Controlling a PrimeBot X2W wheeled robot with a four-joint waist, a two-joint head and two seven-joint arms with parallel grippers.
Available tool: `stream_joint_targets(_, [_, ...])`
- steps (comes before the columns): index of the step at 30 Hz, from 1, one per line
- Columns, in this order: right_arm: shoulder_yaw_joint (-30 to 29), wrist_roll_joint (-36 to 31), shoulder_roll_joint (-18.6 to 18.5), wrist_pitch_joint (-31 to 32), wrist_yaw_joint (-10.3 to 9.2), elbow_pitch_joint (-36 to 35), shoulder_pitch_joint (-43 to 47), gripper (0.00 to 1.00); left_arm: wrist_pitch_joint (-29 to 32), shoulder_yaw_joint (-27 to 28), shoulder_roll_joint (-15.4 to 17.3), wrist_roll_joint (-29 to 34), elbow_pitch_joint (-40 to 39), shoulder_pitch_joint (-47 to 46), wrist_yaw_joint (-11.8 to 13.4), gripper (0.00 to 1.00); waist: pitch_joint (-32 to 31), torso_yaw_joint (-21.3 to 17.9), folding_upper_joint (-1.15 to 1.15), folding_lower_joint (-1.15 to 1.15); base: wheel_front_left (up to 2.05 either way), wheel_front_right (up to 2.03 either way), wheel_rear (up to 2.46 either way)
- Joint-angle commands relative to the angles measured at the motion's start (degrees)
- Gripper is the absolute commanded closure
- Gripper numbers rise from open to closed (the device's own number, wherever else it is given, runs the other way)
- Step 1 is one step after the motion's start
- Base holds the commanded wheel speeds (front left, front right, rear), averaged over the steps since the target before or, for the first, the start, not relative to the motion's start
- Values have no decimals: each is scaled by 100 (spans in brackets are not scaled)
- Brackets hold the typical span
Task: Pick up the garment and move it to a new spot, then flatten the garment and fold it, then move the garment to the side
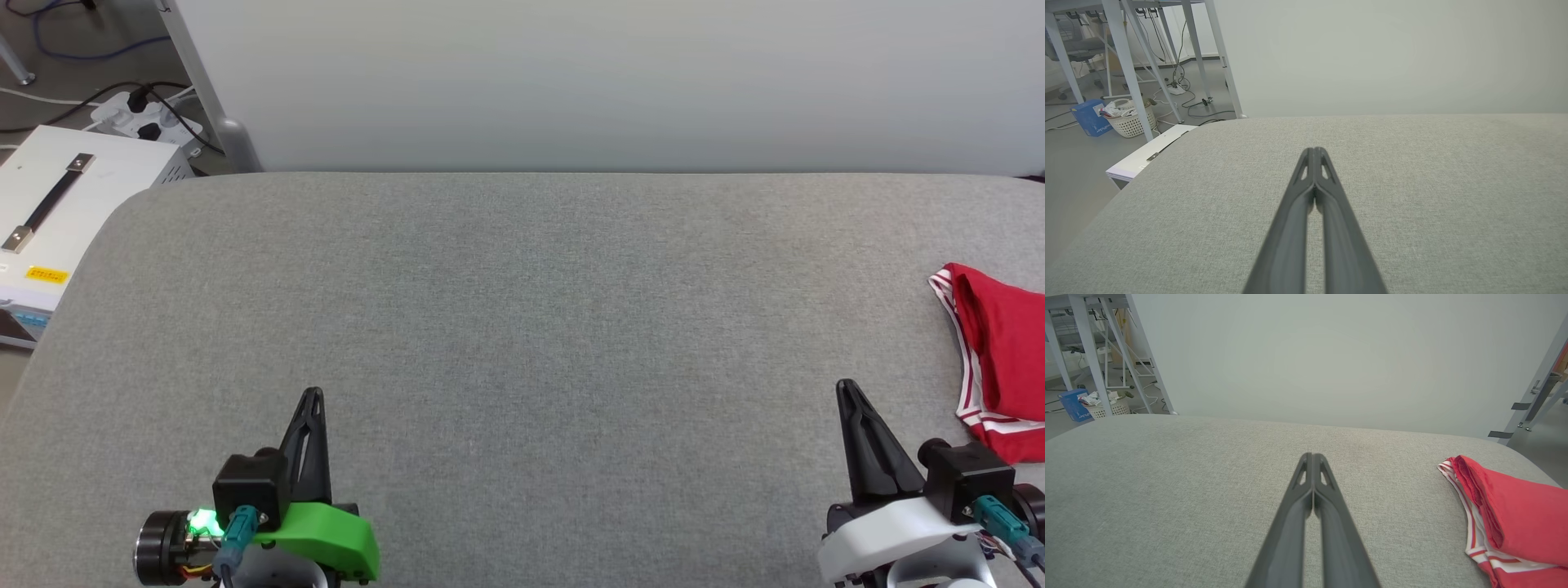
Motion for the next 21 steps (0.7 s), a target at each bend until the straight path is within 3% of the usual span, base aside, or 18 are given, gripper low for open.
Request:
stream_joint_targets(1, [15, -73, 6, 43, -2, 12, -108, 100, 34, 28, -23, 47, -36, -76, -18, 100, -2, -2, 0, 0, 0, 0, 0])
stream_joint_targets(21, [40, -161, 8, 275, -3, 17, -180, 100, 263, 92, -57, 119, -92, -112, -32, 100, -36, -28, 0, 0, 0, 0, 0])
